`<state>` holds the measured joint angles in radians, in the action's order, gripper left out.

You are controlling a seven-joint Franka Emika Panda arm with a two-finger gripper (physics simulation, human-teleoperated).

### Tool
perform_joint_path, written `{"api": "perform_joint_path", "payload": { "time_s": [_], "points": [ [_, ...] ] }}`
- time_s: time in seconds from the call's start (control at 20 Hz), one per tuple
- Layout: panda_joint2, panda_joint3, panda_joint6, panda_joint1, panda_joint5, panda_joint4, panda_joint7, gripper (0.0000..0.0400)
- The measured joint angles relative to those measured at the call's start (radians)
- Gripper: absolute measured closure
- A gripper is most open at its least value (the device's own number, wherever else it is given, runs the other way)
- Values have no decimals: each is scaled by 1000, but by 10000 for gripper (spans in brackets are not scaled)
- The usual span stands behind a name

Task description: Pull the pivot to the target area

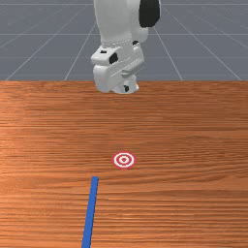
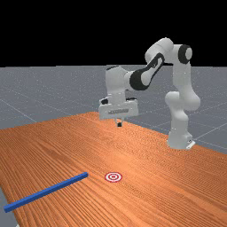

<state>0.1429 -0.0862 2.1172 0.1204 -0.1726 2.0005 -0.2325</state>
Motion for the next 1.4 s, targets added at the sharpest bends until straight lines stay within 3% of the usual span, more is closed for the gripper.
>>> {"api": "perform_joint_path", "payload": {
  "time_s": [0.05,0.2,0.3,0.35,0.4,0.5,0.55,0.6,0.7,0.75,0.8,0.85,0.95,1.0,1.05,1.1,1.2,1.25,1.4],
  "points": [
    [10,2,35,-7,43,-6,31,400],
    [61,1,-12,-6,38,-81,30,400],
    [59,10,-13,-23,121,-84,93,400],
    [61,9,-13,-22,113,-87,87,400],
    [42,1,89,-10,49,-28,31,400],
    [91,8,90,-18,57,-40,90,400],
    [118,-12,101,6,-15,-36,-20,400],
    [120,-3,228,-9,37,23,14,400],
    [159,-2,249,-11,40,28,15,400],
    [175,20,211,-35,111,6,78,400],
    [180,18,217,-33,102,8,70,400],
    [202,-13,196,2,6,-23,-11,400],
    [245,-12,173,-1,17,-90,-1,400],
    [280,-35,140,24,-39,-142,-46,400],
    [307,-34,127,22,-32,-185,-38,400],
    [300,-3,196,-12,43,-166,18,400],
    [331,-5,217,-12,42,-208,15,400],
    [374,23,116,-40,100,-297,70,400],
    [446,13,72,-33,69,-414,74,400]
  ]
}}
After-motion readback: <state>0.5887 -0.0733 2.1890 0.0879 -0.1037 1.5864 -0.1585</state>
